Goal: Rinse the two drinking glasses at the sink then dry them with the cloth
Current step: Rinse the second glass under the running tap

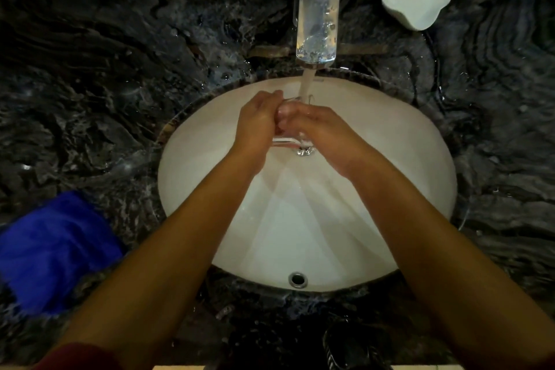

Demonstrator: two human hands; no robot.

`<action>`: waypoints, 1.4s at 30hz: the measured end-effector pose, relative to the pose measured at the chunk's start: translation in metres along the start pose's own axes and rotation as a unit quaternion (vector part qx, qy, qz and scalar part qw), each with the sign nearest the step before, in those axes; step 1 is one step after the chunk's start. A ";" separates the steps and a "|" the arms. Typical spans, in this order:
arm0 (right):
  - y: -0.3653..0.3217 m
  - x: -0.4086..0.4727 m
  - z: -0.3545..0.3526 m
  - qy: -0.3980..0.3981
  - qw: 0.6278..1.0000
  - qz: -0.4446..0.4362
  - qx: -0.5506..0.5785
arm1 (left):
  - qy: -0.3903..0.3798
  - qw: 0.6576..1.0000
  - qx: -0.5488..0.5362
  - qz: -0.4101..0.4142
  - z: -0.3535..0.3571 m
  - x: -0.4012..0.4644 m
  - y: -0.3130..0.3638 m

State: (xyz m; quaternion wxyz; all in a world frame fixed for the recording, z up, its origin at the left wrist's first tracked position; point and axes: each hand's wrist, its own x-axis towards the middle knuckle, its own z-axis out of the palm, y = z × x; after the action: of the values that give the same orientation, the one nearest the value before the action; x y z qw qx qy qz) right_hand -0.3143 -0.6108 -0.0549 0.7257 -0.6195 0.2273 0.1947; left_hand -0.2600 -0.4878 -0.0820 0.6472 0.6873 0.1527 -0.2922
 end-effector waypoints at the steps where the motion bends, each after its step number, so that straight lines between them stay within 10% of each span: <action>1: 0.000 0.000 -0.004 -0.031 0.999 0.005 -0.013 | -0.008 1.000 0.017 0.013 -0.004 0.002 0.003; 10: -0.028 0.002 -0.037 -0.096 0.950 0.020 -0.296 | -0.095 0.987 0.084 -0.102 0.003 -0.007 0.002; 24: 0.004 0.028 -0.017 0.176 0.979 0.085 0.054 | -0.051 0.996 0.035 -0.064 -0.001 0.002 -0.003; 31: 0.011 0.040 -0.008 0.107 0.943 0.247 0.193 | -0.035 0.996 -0.019 -0.083 0.016 0.002 0.000; 36: 0.020 0.037 0.004 0.204 0.916 0.187 0.289 | 0.071 0.995 0.007 -0.069 0.035 0.004 0.009; 42: 0.024 0.020 0.020 0.241 0.970 -0.011 0.041 | 0.053 0.979 -0.099 -0.168 0.037 0.020 0.008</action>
State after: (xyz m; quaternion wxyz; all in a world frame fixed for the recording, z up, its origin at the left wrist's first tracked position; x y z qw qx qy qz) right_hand -0.3095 -0.5877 -0.0829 0.6762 -0.6208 0.3961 0.0221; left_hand -0.2468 -0.5288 -0.0872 0.6446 0.5988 0.3284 -0.3435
